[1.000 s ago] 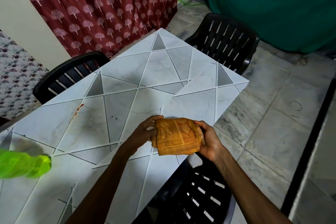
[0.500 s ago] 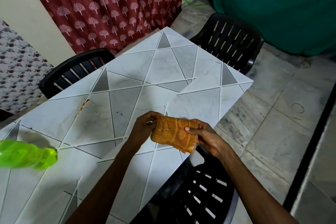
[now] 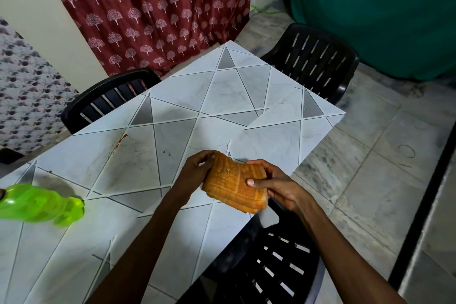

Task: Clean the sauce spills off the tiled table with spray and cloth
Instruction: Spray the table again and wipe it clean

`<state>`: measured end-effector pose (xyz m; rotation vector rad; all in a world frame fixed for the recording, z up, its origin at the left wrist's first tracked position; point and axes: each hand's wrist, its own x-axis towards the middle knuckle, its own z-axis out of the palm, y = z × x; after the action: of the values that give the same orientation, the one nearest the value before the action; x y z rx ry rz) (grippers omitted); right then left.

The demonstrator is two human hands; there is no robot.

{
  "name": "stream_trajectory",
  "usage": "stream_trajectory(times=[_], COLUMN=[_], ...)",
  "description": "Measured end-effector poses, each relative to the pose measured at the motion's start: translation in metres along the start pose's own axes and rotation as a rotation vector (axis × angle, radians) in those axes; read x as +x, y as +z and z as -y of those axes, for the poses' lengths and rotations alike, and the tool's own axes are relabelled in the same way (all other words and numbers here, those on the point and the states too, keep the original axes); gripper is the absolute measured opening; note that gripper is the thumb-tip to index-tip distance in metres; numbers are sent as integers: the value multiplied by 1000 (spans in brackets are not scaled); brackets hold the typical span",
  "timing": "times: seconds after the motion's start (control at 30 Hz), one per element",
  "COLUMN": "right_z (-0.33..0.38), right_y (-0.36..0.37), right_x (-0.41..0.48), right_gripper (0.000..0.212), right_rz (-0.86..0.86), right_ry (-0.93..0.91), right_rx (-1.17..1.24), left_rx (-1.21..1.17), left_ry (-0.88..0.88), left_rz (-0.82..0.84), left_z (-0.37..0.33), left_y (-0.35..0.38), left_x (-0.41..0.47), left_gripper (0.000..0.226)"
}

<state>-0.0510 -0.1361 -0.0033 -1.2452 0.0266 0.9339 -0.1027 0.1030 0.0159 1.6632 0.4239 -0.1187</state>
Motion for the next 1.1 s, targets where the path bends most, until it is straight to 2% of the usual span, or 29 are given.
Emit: stream_trajectory(times=[0.07, 0.17, 0.3, 0.37, 0.43, 0.5, 0.6, 0.77, 0.87, 0.93, 1.0, 1.1], right_z=[-3, -9, -12, -13, -18, -24, -31, -18, -5, 0, 2, -2], right_y=[2, 2, 1, 0, -3, -6, -9, -21, -39, -49, -55, -60], right_x=[2, 7, 7, 7, 10, 15, 27, 43, 45, 51, 60, 70], right_gripper=[53, 61, 56, 45, 39, 35, 31, 38, 41, 53, 64, 78], right_rz=[-49, -141, -205, -204, -193, -222, -327, -393, -379, -382, -440, -507], right_ry=[20, 44, 78, 141, 218, 242, 220, 142, 135, 112, 67, 31], right_rx=[-11, 15, 92, 144, 201, 198, 11, -145, -144, -192, -395, -818], left_rx=[47, 42, -188, -202, -99, -21, -1, 351, 411, 359, 312, 499], left_ry=[19, 17, -225, -305, -303, -298, -238, -35, -16, -54, -113, -101], left_rz=[-9, -3, 13, 27, 10, -44, -62, -30, -90, -116, -87, -35], left_z=[0, 2, 5, 9, 15, 21, 25, 33, 37, 35, 35, 42], left_y=[0, 0, 0, 2, 7, 12, 26, 48, 52, 55, 60, 68], left_x=[-1, -2, -2, -1, 2, 7, 14, 34, 50, 64, 80, 92], left_gripper=[18, 19, 23, 35, 58, 61, 56, 68, 70, 70, 67, 53])
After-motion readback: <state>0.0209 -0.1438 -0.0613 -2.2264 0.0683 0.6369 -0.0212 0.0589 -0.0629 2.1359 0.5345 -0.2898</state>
